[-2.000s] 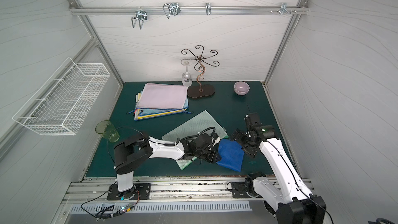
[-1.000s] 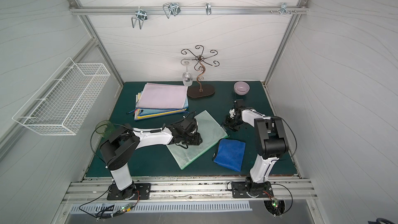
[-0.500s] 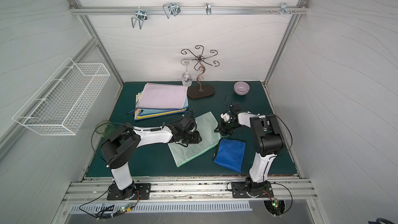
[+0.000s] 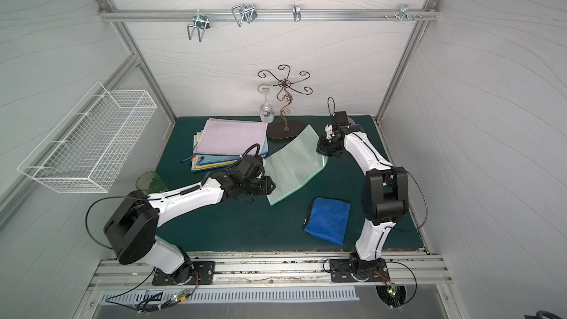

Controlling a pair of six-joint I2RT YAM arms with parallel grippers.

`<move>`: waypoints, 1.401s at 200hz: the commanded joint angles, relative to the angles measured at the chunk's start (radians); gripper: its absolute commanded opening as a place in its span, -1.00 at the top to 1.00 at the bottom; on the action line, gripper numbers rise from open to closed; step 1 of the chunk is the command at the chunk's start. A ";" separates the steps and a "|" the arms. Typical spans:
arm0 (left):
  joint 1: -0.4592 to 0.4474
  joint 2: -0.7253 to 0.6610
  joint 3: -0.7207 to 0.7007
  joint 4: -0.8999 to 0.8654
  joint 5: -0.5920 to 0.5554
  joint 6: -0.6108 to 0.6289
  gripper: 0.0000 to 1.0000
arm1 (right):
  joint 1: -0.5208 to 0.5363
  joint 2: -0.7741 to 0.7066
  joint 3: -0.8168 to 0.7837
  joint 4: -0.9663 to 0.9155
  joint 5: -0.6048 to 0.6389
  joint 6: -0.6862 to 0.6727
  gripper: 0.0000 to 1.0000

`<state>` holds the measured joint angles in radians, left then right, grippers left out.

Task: Wipe the document bag
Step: Pick up the document bag from the center of the board, then place the document bag at the center of the board.

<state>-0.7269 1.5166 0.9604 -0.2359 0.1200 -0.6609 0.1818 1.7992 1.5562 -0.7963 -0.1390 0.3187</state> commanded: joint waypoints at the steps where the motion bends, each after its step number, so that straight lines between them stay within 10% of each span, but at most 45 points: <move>1: 0.003 -0.018 -0.027 -0.032 -0.017 0.020 0.04 | -0.039 0.065 0.007 -0.224 0.200 -0.039 1.00; 81: 0.003 -0.071 -0.058 -0.037 0.012 0.033 0.05 | -0.299 0.084 -0.035 -0.060 0.318 0.058 1.00; 185: 0.009 -0.190 -0.079 -0.125 -0.039 0.038 0.04 | -0.390 0.273 0.106 -0.061 0.404 -0.048 1.00; 257: 0.043 -0.256 -0.089 -0.160 -0.059 0.018 -0.01 | -0.397 0.241 0.087 -0.035 0.459 -0.043 -0.78; 280: 0.063 -0.275 -0.089 -0.171 -0.065 0.013 -0.04 | -0.390 0.201 0.081 -0.040 0.456 -0.024 -0.97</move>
<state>-0.6853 1.2743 0.8707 -0.3923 0.0795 -0.6395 -0.2100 2.0632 1.6417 -0.8303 0.3046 0.2729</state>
